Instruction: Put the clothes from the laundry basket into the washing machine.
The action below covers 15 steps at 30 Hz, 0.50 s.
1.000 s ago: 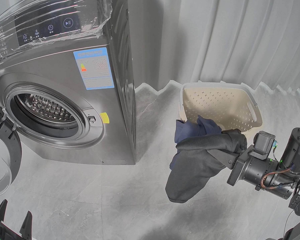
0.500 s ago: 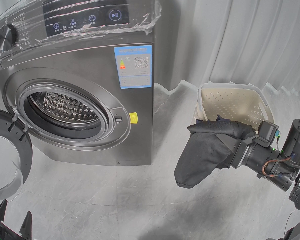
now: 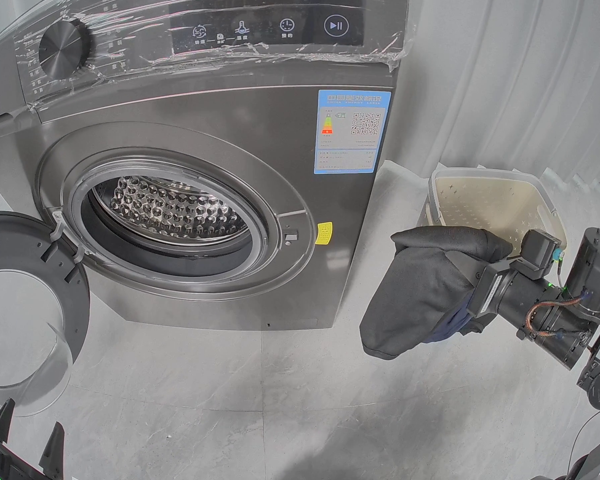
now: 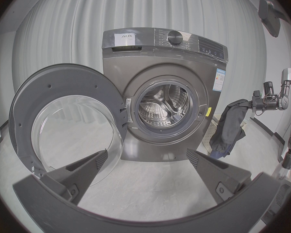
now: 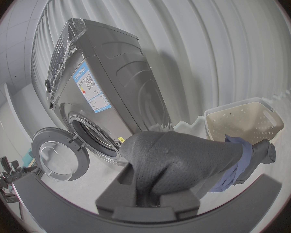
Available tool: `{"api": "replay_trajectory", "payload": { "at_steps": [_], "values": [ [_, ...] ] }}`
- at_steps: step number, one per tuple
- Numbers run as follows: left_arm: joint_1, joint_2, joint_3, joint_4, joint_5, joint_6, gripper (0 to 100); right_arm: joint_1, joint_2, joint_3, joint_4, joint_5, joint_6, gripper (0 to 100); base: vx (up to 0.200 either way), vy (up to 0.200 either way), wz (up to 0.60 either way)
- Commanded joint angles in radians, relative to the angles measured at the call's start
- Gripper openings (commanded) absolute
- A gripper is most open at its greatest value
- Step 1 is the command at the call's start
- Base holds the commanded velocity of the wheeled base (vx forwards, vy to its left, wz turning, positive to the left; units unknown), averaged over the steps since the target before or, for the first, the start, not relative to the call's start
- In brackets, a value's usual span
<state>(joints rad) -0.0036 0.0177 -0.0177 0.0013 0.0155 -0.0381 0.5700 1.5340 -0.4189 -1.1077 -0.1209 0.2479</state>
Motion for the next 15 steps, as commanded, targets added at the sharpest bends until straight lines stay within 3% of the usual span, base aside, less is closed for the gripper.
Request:
{"api": "replay_trajectory", "payload": {
  "at_steps": [1, 6, 15],
  "values": [
    [0.001, -0.013, 0.015, 0.0, 0.0, 0.0, 100, -0.01, 0.015, -0.008, 0.0, -0.008, -0.004, 0, -0.2, 0.0, 0.0],
    [0.001, -0.013, 0.015, 0.0, 0.0, 0.0, 100, -0.01, 0.018, -0.009, 0.0, -0.008, -0.002, 0, -0.2, 0.0, 0.0],
    [0.001, -0.013, 0.015, 0.0, 0.0, 0.0, 100, -0.012, 0.018, -0.014, -0.015, -0.008, -0.001, 0, 0.0, 0.022, 0.0]
  ]
}}
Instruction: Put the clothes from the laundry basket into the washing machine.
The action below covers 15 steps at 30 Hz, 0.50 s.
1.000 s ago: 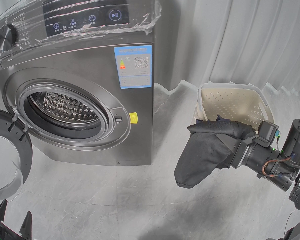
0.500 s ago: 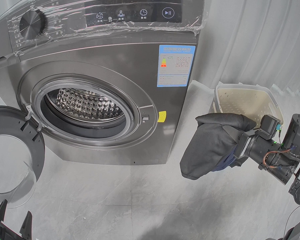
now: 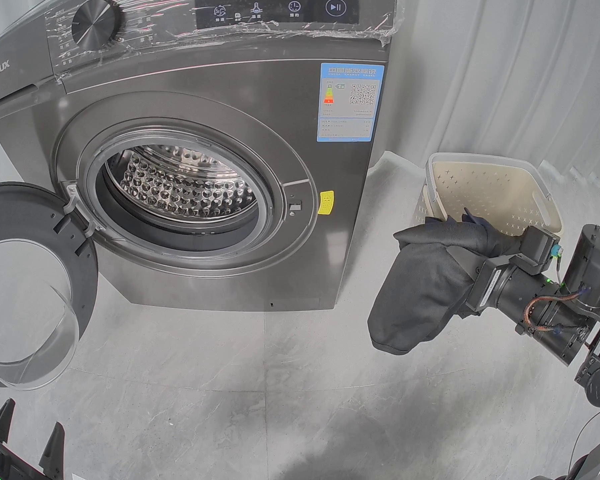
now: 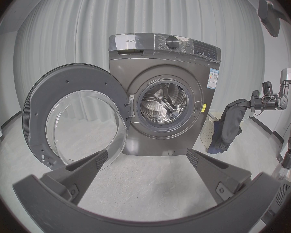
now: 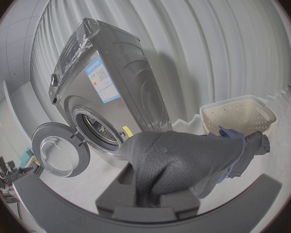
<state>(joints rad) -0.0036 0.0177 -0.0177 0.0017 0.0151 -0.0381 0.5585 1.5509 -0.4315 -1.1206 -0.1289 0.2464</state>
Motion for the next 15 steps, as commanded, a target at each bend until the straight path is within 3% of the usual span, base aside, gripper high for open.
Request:
{"api": "replay_trajectory", "payload": {
  "at_steps": [1, 15],
  "values": [
    [0.001, -0.013, 0.015, 0.0, 0.0, 0.0, 100, 0.0, 0.002, -0.003, -0.002, -0.001, 0.001, 0, 0.0, 0.2, 0.0],
    [0.001, -0.013, 0.015, 0.0, 0.0, 0.0, 100, -0.003, 0.002, -0.01, -0.002, -0.001, 0.004, 0, 0.0, 0.2, 0.0]
  ]
}}
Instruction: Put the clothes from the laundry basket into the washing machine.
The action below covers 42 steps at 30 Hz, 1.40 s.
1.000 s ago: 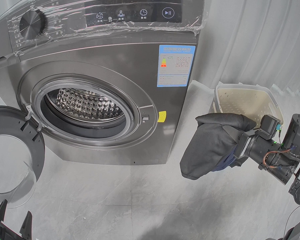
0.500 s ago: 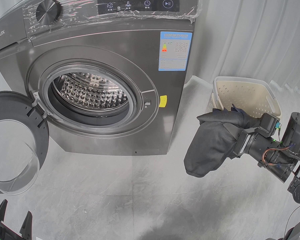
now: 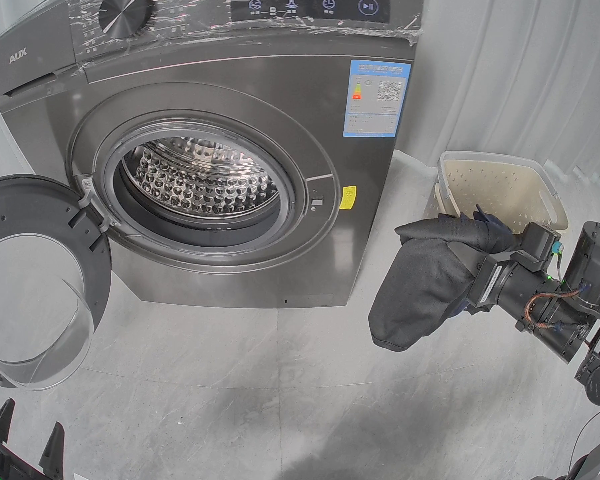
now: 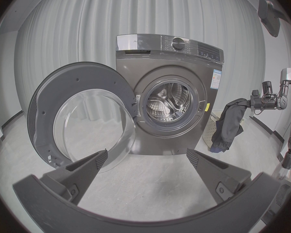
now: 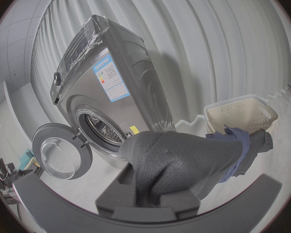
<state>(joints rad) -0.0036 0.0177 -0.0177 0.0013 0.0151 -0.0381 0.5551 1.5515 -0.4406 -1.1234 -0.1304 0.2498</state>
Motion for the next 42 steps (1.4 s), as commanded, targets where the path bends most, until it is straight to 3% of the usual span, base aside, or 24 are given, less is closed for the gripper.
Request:
{"api": "replay_trajectory", "payload": {
  "at_steps": [1, 6, 19, 23, 30, 35, 42],
  "values": [
    [0.001, -0.013, 0.015, 0.0, 0.0, 0.0, 100, 0.0, 0.001, -0.001, 0.001, 0.0, 0.0, 0, 0.0, 0.2, 0.0],
    [0.001, -0.013, 0.015, 0.0, 0.0, 0.0, 100, 0.011, 0.001, -0.001, -0.001, -0.001, 0.003, 0, 0.0, 0.2, 0.0],
    [-0.001, -0.013, 0.015, 0.0, 0.0, 0.003, 100, 0.023, -0.001, -0.001, -0.045, 0.006, -0.001, 0, 0.0, 0.0, 0.0],
    [0.001, -0.013, 0.015, 0.0, 0.0, 0.004, 100, 0.072, 0.001, -0.003, -0.05, -0.005, -0.003, 0, 0.0, 0.1, 0.0],
    [0.001, -0.013, 0.015, -0.001, 0.0, 0.007, 100, 0.083, -0.008, -0.009, -0.052, -0.006, -0.003, 0, 0.0, 0.2, 0.0],
    [0.001, -0.013, 0.016, -0.001, 0.002, 0.012, 100, 0.131, 0.009, 0.005, -0.05, -0.023, -0.007, 0, 0.0, 0.0, 0.0],
    [0.002, -0.016, 0.018, -0.001, 0.005, 0.027, 100, 0.193, 0.078, -0.059, -0.053, -0.041, -0.006, 0, 0.0, 0.0, 0.0]
  ]
}}
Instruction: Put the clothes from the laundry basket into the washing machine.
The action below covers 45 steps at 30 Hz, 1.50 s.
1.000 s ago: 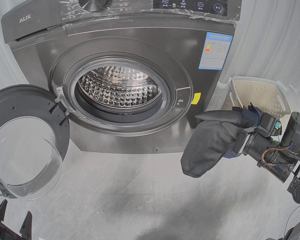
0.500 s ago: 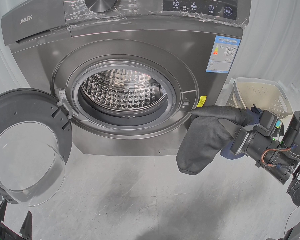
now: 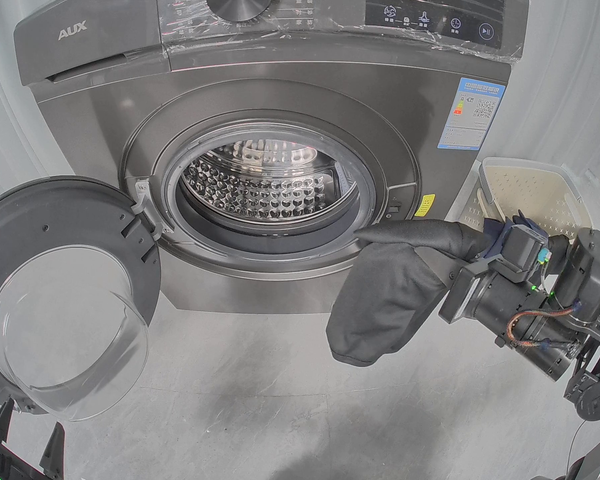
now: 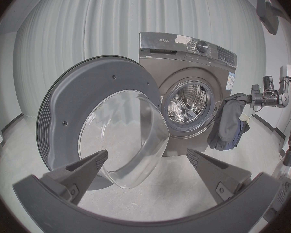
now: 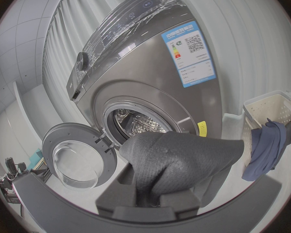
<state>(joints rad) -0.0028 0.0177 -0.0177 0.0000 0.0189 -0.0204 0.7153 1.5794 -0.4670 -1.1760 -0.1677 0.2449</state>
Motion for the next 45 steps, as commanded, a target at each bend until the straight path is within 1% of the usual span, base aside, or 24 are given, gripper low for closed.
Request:
{"api": "replay_trajectory", "payload": {
  "at_steps": [1, 4, 5, 6, 7, 8, 9, 10, 11, 12, 13, 14, 15, 21, 24, 30, 34, 38, 39, 40, 41, 42, 43, 45],
  "values": [
    [0.003, -0.015, 0.018, 0.002, -0.001, 0.025, 100, 0.05, 0.064, -0.048, -0.002, -0.004, -0.001, 0, 0.0, 0.0, 0.0],
    [0.001, -0.015, 0.018, 0.002, -0.008, 0.036, 100, 0.076, 0.091, -0.084, -0.002, -0.004, -0.001, 0, 0.0, 0.0, 0.0],
    [0.001, -0.015, 0.016, 0.002, -0.008, 0.031, 100, 0.096, 0.122, -0.11, -0.004, -0.007, 0.002, 0, 0.0, 0.0, 0.0],
    [0.001, -0.015, 0.018, 0.0, -0.008, 0.03, 100, 0.101, 0.131, -0.116, -0.004, -0.01, 0.002, 0, 0.0, 0.0, 0.0],
    [0.001, -0.015, 0.018, 0.0, -0.008, 0.03, 100, 0.115, 0.156, -0.13, -0.005, -0.027, 0.005, 0, 0.0, 0.0, 0.0],
    [0.001, -0.015, 0.018, 0.0, -0.008, 0.03, 100, 0.118, 0.162, -0.133, -0.007, -0.032, 0.007, 0, 0.0, 0.0, 0.0],
    [0.003, -0.016, 0.018, 0.0, -0.008, 0.033, 100, 0.131, 0.199, -0.142, -0.033, -0.052, 0.013, 0, 0.0, 0.0, 0.0],
    [0.003, -0.016, 0.018, 0.0, -0.008, 0.033, 100, 0.135, 0.214, -0.142, -0.059, -0.058, 0.013, 0, 0.0, 0.0, 0.0],
    [0.003, -0.016, 0.018, 0.0, -0.014, 0.042, 100, 0.136, 0.231, -0.14, -0.099, -0.059, 0.013, 0, 0.0, 0.0, 0.0],
    [0.003, -0.016, 0.018, 0.0, -0.034, 0.053, 100, 0.136, 0.246, -0.137, -0.145, -0.059, 0.01, 0, 0.0, 0.0, 0.0],
    [0.003, -0.016, 0.018, 0.0, -0.05, 0.065, 100, 0.136, 0.252, -0.133, -0.166, -0.059, 0.01, 0, 0.0, 0.0, 0.0],
    [0.003, -0.016, 0.018, 0.0, -0.05, 0.065, 100, 0.136, 0.252, -0.133, -0.166, -0.059, 0.01, 0, 0.0, 0.0, 0.0],
    [0.001, -0.016, 0.018, 0.0, -0.057, 0.077, 100, 0.138, 0.255, -0.117, -0.185, -0.059, 0.01, 0, 0.0, 0.0, 0.0],
    [0.003, -0.016, 0.018, 0.003, -0.057, 0.066, 100, 0.133, 0.218, -0.093, -0.192, -0.059, 0.01, 0, 0.0, 0.0, 0.0],
    [0.001, -0.016, 0.016, 0.003, -0.056, 0.053, 100, 0.13, 0.189, -0.093, -0.183, -0.059, 0.008, 0, 0.0, 0.2, 0.0],
    [0.003, -0.016, 0.018, 0.003, -0.056, 0.048, 100, 0.119, 0.183, -0.091, -0.18, -0.059, 0.007, 0, 0.0, 0.2, 0.0],
    [0.003, -0.016, 0.016, 0.003, -0.053, 0.042, 100, 0.125, 0.185, -0.094, -0.177, -0.059, 0.007, 0, 0.0, 0.0, 0.0],
    [0.001, -0.015, 0.016, 0.003, -0.051, 0.043, 100, 0.13, 0.186, -0.093, -0.177, -0.059, 0.007, 0, 0.0, 0.0, 0.0],
    [0.001, -0.013, 0.016, 0.003, -0.05, 0.047, 100, 0.135, 0.188, -0.096, -0.18, -0.058, 0.007, 0, 0.0, 0.0, 0.0],
    [0.003, -0.016, 0.018, -0.003, -0.054, 0.062, 100, 0.136, 0.188, -0.102, -0.18, -0.055, 0.007, 0, 0.0, 0.0, 0.0],
    [0.003, -0.016, 0.016, -0.012, -0.057, 0.066, 100, 0.138, 0.186, -0.107, -0.18, -0.053, 0.007, 0, 0.0, 0.0, 0.0],
    [0.004, -0.016, 0.002, -0.028, -0.059, 0.063, 100, 0.138, 0.186, -0.111, -0.18, -0.053, 0.007, 0, 0.0, 0.0, 0.0],
    [0.004, -0.015, -0.056, -0.054, -0.082, 0.06, 100, 0.141, 0.186, -0.119, -0.185, -0.053, 0.007, 0, 0.0, 0.0, 0.0],
    [0.009, 0.027, -0.197, -0.058, -0.159, 0.053, 100, 0.15, 0.188, -0.139, -0.192, -0.056, 0.008, 0, 0.0, 0.0, 0.0]
  ]
}}
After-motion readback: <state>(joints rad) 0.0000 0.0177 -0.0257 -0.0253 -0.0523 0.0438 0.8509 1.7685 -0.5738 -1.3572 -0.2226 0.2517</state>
